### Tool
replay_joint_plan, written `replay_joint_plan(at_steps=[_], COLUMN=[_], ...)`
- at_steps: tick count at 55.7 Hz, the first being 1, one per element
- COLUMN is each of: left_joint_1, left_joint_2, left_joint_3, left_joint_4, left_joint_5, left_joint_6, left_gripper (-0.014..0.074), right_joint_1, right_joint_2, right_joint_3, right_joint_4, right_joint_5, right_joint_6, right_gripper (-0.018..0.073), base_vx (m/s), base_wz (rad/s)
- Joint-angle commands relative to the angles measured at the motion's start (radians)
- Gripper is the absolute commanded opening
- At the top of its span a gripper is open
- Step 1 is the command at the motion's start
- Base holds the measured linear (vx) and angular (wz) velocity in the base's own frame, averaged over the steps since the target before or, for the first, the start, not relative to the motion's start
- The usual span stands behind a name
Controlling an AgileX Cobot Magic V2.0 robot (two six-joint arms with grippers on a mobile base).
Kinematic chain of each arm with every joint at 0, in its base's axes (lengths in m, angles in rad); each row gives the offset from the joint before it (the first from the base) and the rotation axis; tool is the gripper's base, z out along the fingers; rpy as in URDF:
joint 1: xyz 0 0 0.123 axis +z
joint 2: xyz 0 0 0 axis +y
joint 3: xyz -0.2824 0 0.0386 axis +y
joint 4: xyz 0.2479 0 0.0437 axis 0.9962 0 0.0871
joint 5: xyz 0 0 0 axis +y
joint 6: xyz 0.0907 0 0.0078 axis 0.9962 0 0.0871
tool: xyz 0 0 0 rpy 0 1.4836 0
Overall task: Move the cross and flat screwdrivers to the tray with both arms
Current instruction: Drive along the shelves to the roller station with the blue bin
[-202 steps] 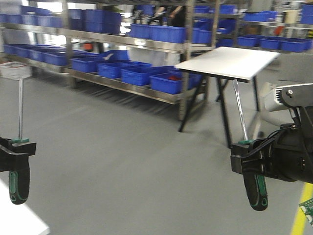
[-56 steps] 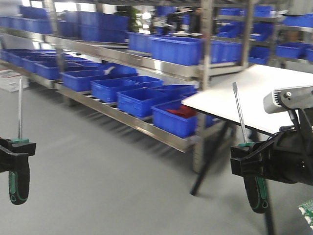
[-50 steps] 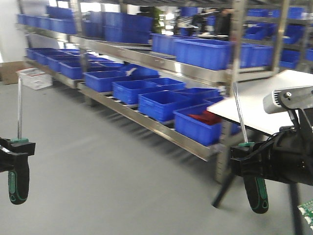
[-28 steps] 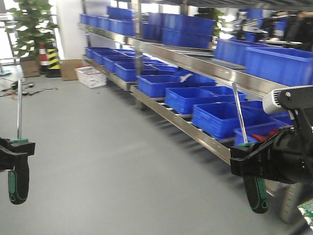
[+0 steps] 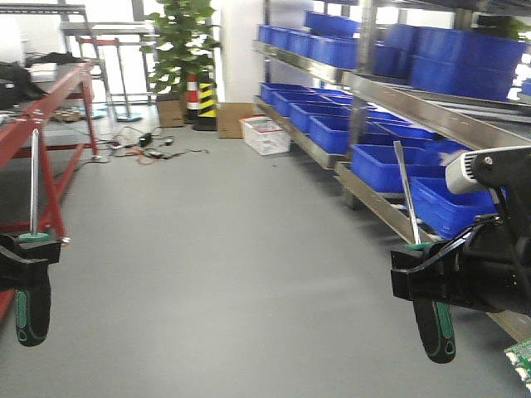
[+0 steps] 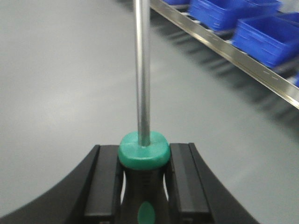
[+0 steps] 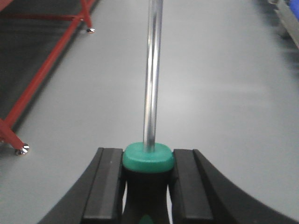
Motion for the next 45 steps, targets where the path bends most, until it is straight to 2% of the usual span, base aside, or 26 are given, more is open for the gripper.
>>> replay_joint_plan(at_steps=[1, 24, 45], left_joint_1=[-0.003, -0.003, -0.003], left_joint_2=[-0.023, -0.023, -0.023], left_joint_3=[-0.028, -0.028, -0.028], left_joint_4=[-0.027, -0.027, -0.027], left_joint_5=[-0.076, -0.076, -0.076], left_joint_6=[-0.010, -0.010, -0.010], left_gripper=[0.0001, 0.0001, 0.0001], right_joint_1=[-0.001, -0.001, -0.001], right_joint_2=[-0.025, -0.025, -0.025], right_joint_3=[-0.032, -0.032, -0.032], right_joint_4=[0.001, 0.001, 0.001], right_joint_5=[-0.085, -0.085, -0.085], right_joint_6=[-0.013, -0.013, -0.013], right_gripper=[-0.0008, -0.0008, -0.0008], base_vx=[0.61, 0.62, 0.62], base_wz=[0.47, 0.35, 0.14])
